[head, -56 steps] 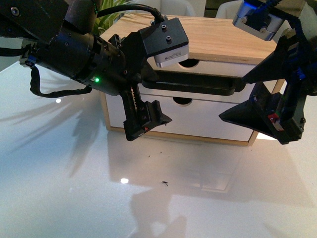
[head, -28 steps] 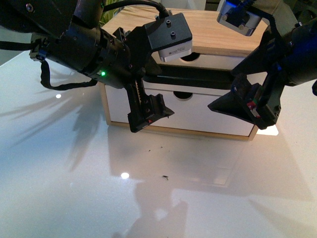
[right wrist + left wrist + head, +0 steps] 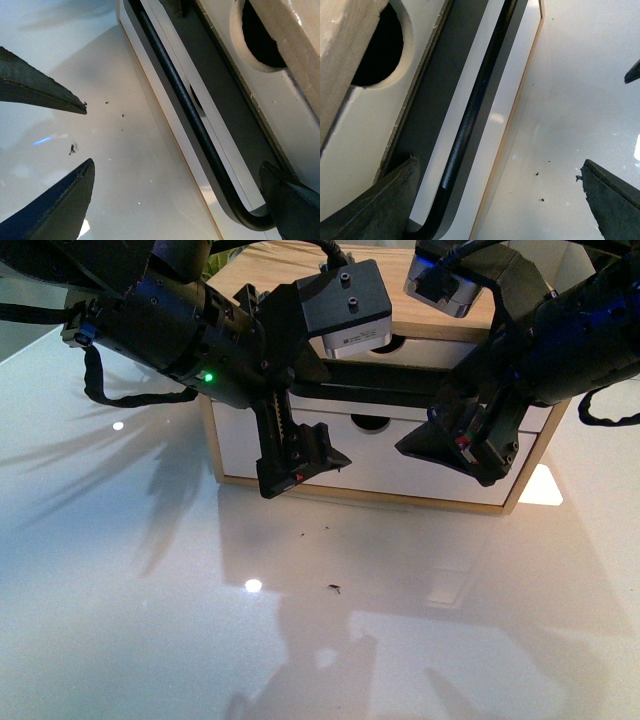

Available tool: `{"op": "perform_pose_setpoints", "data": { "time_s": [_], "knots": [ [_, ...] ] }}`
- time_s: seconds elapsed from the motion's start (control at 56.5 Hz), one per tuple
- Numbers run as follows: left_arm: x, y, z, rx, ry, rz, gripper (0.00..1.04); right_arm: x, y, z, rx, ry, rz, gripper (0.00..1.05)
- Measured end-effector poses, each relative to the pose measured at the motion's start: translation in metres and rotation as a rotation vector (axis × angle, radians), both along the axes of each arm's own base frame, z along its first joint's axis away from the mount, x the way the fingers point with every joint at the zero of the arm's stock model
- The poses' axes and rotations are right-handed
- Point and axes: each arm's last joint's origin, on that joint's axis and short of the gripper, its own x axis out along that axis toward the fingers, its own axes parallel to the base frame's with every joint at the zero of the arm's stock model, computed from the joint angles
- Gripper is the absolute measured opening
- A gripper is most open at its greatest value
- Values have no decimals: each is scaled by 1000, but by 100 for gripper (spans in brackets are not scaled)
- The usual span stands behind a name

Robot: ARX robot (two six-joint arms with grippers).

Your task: Pull drawer

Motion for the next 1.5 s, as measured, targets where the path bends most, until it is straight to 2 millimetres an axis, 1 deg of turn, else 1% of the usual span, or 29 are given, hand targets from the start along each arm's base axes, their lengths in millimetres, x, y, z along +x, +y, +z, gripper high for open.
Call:
{"op": "perform_pose_setpoints", "data": {
  "time_s": [0.124, 0.425, 0.743, 0.814, 0.92, 1.009, 1.31, 1.416, 1.504],
  "knots": [
    [0, 0, 0, 6, 2, -5, 97, 2, 2, -5, -12, 19, 6, 96],
    [-1, 0, -1, 31, -4, -23, 97, 1, 6, -8, -52, 42, 45, 96],
    [-10, 0, -2, 74, 17, -90, 97, -7, 3, -7, -76, 81, 133, 96],
    [-14, 1, -2, 81, 25, -107, 97, -11, 3, -7, -67, 92, 149, 96],
    [-30, 5, 0, 92, 49, -151, 97, -24, 1, -6, -49, 120, 175, 96],
    [-40, 7, 1, 91, 58, -164, 97, -33, 0, -5, -41, 129, 188, 96],
    [-81, 16, 1, 86, 89, -196, 97, -72, 3, -5, -35, 173, 241, 96],
    [-94, 16, 1, 43, 66, -178, 97, -83, 4, -3, -1, 140, 229, 96],
    [-98, 14, 7, -23, 13, -141, 97, -87, 2, 3, 49, 99, 198, 96]
  ]
}}
